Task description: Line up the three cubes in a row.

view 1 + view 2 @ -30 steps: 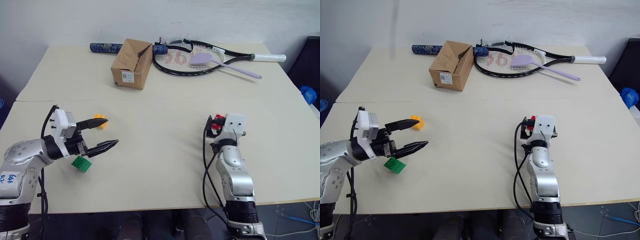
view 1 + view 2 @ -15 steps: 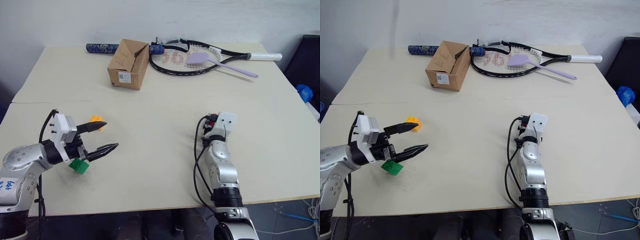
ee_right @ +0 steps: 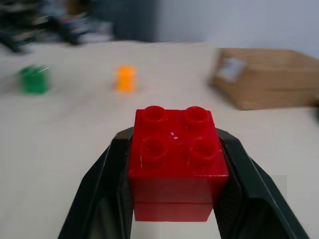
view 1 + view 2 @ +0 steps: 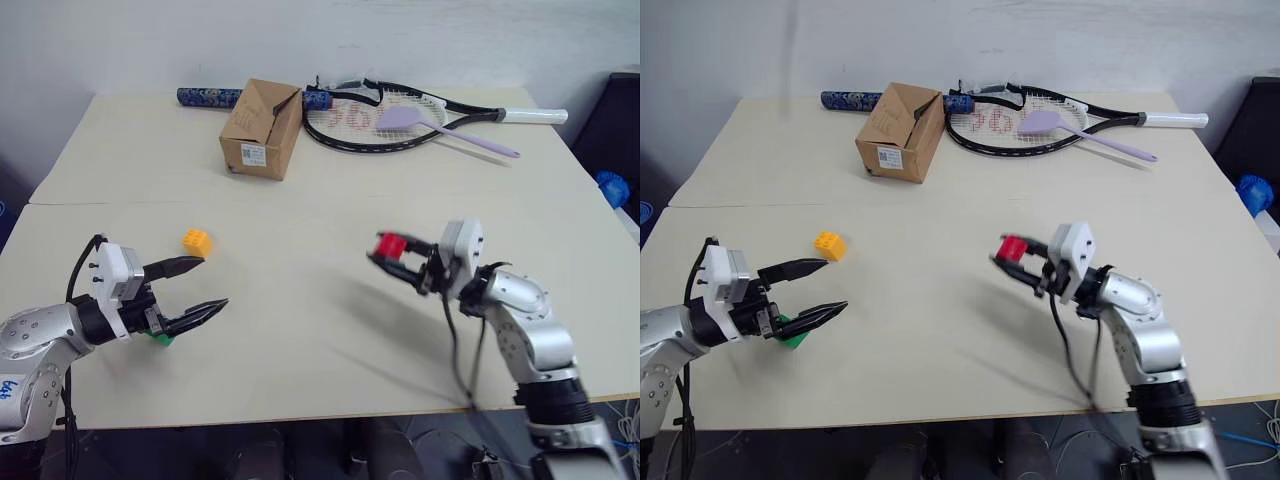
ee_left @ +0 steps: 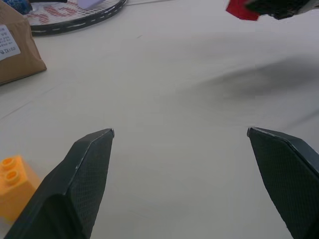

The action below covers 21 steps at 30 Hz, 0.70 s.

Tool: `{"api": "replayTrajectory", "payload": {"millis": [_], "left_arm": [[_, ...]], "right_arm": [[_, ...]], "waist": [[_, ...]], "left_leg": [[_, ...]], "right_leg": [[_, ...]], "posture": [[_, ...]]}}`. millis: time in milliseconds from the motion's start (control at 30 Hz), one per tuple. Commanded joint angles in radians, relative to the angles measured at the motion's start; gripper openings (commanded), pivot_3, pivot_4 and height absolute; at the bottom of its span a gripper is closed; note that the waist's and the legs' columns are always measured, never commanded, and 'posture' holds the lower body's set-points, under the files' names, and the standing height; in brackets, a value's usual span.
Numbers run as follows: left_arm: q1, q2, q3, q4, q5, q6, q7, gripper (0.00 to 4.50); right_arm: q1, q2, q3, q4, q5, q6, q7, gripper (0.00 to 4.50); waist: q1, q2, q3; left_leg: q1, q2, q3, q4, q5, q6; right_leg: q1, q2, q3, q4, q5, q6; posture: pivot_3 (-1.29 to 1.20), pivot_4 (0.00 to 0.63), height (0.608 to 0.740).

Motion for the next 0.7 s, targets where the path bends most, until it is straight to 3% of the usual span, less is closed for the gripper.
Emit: {"api": "replayTrajectory", "payload": {"millis": [33,200,500,700], "left_arm": [[0.023,-0.011,0.011,-0.052,-0.003,-0.014,0.002,4.50],[0.037,0.000,0.020,-0.072,-0.011,-0.005,-0.004,4.50],[0.041,0.030,0.041,-0.087,-0.021,0.012,-0.025,4.50],[0.034,0.043,0.045,-0.086,-0.033,0.017,-0.068,4.50]], "right_arm": [[-0.078,-0.032,0.078,0.198,-0.045,-0.124,0.259,1.52],[-0.212,0.027,0.124,0.471,-0.108,-0.295,0.392,1.52],[-0.299,0.108,0.145,0.667,-0.128,-0.340,0.407,1.52],[-0.306,0.110,0.107,0.580,-0.085,-0.307,0.400,3.44]], "waist": [[0.002,0.000,0.000],[0.006,0.000,0.000],[0.006,0.000,0.000],[0.006,0.000,0.000]], "left_leg": [[0.000,0.000,0.001,0.000,0.000,0.000],[0.000,-0.001,0.001,0.001,0.000,0.000],[-0.002,-0.001,-0.001,0.003,0.001,0.000],[-0.002,-0.001,-0.002,0.003,0.001,-0.001]], "right_leg": [[0.000,-0.001,0.000,0.001,0.000,0.000],[0.000,-0.002,-0.001,0.001,0.000,0.000],[0.000,-0.004,-0.003,0.001,0.000,0.000],[0.000,-0.004,-0.003,0.002,0.000,0.000]], "posture": [[0.00,0.150,0.740],[0.00,0.150,0.740],[0.00,0.150,0.740],[0.00,0.150,0.740]]}}
